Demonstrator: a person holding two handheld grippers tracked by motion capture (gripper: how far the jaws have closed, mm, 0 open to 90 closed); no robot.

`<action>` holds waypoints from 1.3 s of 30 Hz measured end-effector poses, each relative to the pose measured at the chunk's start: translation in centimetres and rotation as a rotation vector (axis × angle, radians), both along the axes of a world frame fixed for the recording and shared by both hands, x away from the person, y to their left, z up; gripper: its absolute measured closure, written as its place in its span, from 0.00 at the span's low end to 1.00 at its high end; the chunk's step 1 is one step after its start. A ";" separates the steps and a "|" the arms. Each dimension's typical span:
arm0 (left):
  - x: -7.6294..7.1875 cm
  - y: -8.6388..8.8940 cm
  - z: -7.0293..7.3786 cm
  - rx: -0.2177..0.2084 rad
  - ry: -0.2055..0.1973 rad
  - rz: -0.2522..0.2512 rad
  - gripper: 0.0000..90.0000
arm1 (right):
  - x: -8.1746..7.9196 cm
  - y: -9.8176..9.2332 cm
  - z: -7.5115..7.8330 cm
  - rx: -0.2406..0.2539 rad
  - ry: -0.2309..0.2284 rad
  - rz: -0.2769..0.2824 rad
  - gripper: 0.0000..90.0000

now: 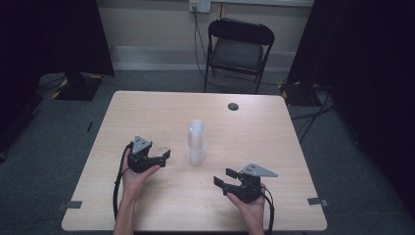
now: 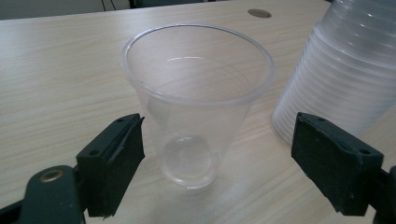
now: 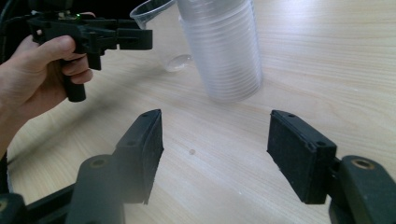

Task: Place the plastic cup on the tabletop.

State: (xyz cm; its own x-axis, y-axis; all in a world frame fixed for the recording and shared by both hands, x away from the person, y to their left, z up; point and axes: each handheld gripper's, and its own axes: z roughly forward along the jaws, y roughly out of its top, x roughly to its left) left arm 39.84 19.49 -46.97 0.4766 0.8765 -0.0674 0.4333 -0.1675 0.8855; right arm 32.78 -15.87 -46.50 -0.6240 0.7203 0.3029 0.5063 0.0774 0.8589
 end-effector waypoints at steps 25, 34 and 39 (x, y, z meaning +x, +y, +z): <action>-7.6 0.9 -0.2 -0.094 -0.002 -0.038 0.17 | -0.4 -1.5 -0.3 -0.011 0.000 -0.039 0.40; -9.9 1.6 -1.2 -0.095 0.005 -0.037 0.18 | -0.5 -1.9 -0.6 -0.022 -0.001 -0.055 0.40; -10.3 1.7 -1.5 -0.102 -0.001 -0.033 0.18 | -0.4 -2.0 -0.8 -0.028 -0.002 -0.067 0.37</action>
State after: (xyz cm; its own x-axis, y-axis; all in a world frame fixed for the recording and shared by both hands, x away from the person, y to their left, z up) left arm 29.50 21.21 -48.44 0.5051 0.8489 -0.1554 0.4282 -0.0902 0.8992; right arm 32.35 -17.90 -47.28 -0.5743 0.7689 0.2811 0.5097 0.0671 0.8577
